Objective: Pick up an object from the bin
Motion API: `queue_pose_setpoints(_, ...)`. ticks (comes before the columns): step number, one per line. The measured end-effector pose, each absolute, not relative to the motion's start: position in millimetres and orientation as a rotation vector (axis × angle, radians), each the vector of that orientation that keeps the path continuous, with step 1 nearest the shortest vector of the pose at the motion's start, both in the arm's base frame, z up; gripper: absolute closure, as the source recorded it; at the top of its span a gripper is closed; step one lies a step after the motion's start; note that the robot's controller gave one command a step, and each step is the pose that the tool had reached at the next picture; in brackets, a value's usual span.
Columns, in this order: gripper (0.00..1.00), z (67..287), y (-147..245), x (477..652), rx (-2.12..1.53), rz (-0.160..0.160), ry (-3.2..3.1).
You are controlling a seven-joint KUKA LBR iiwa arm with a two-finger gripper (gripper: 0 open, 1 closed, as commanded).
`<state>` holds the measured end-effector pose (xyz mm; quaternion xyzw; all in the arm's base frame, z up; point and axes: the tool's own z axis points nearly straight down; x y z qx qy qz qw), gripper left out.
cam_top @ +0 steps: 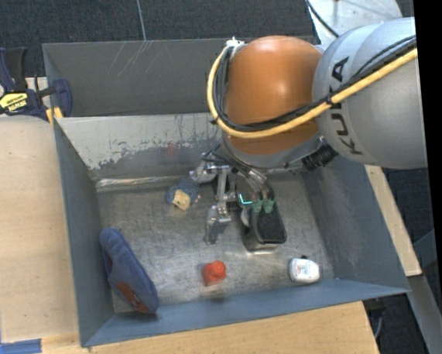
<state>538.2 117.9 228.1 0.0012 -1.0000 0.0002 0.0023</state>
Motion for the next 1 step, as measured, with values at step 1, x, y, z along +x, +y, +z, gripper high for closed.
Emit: queue_pose_setpoints(1, 0.00, 73.0, 87.1, 495.6, 0.626, 0.000, -3.090)
